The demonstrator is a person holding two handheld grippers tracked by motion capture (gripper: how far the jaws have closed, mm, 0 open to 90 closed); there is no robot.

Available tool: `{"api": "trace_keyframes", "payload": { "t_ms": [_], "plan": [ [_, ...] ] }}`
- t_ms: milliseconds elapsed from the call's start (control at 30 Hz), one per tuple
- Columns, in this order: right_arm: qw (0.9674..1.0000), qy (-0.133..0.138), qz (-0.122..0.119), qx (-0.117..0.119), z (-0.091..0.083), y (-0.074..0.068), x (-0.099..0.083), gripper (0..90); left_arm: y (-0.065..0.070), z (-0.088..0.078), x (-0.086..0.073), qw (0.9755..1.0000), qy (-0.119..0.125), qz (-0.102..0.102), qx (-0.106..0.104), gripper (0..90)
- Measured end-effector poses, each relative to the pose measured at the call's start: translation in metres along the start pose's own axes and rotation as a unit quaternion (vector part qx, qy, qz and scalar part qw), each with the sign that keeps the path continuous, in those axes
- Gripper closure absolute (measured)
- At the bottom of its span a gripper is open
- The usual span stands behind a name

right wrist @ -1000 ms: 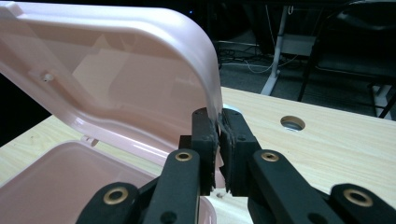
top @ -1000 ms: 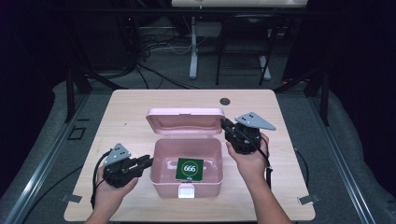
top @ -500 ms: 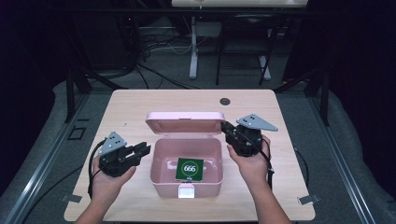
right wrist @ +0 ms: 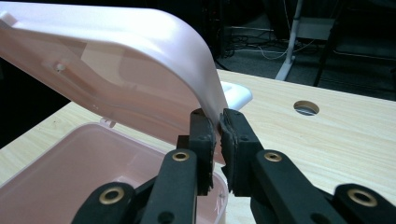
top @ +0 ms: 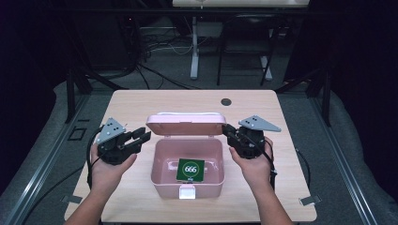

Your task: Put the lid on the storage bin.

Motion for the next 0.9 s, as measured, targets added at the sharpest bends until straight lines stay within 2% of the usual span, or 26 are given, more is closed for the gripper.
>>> {"api": "trace_keyframes", "payload": {
  "t_ms": [200,300,500,900],
  "plan": [
    [1.0000,-0.002,0.002,0.004,0.001,0.000,-0.002,81.7,0.000,0.003,0.012,0.9999,0.010,0.001,0.006,71.5],
    [1.0000,-0.003,0.002,0.007,0.000,-0.001,-0.002,79.7,0.000,0.004,0.016,0.9999,0.010,0.004,0.010,75.2],
    [0.9999,-0.001,0.001,0.010,-0.002,-0.001,-0.001,79.3,-0.004,0.007,0.018,0.9998,0.006,0.005,0.020,82.3],
    [0.9999,0.007,-0.003,0.010,-0.010,-0.002,0.003,79.4,-0.006,0.008,0.019,0.9998,0.002,0.003,0.019,84.2]
  ]
}}
Point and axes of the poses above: each handheld gripper's, and its own axes: z roughly forward along the jaws, x roughly out of its top, y roughly to its right, the point moved 9 cm from there along z, roughly forward along the jaws, and after that the axes turned 5 degrees about -y, right-handed, at the moved point
